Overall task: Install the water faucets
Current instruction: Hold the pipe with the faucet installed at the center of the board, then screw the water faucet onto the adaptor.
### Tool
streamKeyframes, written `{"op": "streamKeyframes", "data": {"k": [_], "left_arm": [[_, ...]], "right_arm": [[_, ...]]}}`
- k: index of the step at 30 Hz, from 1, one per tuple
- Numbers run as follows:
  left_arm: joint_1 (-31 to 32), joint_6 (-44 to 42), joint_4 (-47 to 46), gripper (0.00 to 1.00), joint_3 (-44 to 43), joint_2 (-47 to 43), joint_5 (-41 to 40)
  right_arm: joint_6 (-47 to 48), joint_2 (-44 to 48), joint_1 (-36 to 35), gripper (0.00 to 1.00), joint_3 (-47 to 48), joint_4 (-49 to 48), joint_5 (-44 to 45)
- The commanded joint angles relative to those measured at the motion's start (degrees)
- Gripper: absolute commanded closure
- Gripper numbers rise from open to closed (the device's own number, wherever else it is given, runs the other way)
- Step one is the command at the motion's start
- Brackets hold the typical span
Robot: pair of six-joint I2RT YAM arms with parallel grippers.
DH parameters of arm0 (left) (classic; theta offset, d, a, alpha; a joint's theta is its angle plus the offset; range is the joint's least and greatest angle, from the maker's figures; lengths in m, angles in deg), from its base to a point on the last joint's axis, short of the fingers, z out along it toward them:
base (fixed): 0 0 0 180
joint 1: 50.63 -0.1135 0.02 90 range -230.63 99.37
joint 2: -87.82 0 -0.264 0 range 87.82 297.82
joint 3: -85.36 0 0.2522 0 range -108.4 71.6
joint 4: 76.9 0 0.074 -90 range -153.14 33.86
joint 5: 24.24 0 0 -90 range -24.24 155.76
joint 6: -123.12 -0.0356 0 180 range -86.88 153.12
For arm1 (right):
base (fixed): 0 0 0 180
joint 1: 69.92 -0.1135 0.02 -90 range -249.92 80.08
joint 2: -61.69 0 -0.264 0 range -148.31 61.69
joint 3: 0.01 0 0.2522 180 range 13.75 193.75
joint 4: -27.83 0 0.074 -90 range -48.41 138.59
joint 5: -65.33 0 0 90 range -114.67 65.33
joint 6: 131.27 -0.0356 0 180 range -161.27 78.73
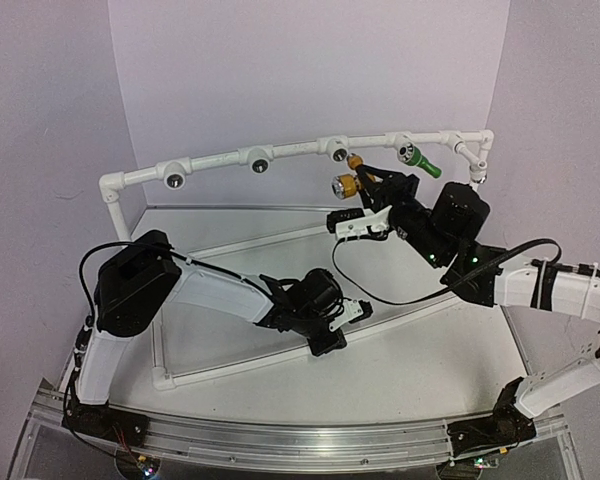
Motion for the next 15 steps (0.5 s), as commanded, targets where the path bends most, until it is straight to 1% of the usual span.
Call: {"op": "streamKeyframes", "data": {"k": [1,7,15], "left_arm": [[-0.4,-3.1,2.8,0.82,3.7,1.4,-2.3],[-1.0,-3.4,2.8,0.99,4.4,1.0,-2.3],[-1.1,-4.0,2.8,1.00,4.4,1.4,-1.7]], "right_arm": [[0.1,-1.6,-0.2,1.00,1.7,-6.0,-3.0],[0.4,-3.6,0.1,1.00,3.5,-6.1,-3.2],[-1.2,-4.4,1.0,1.00,4.5,-6.0,-2.7]]}}
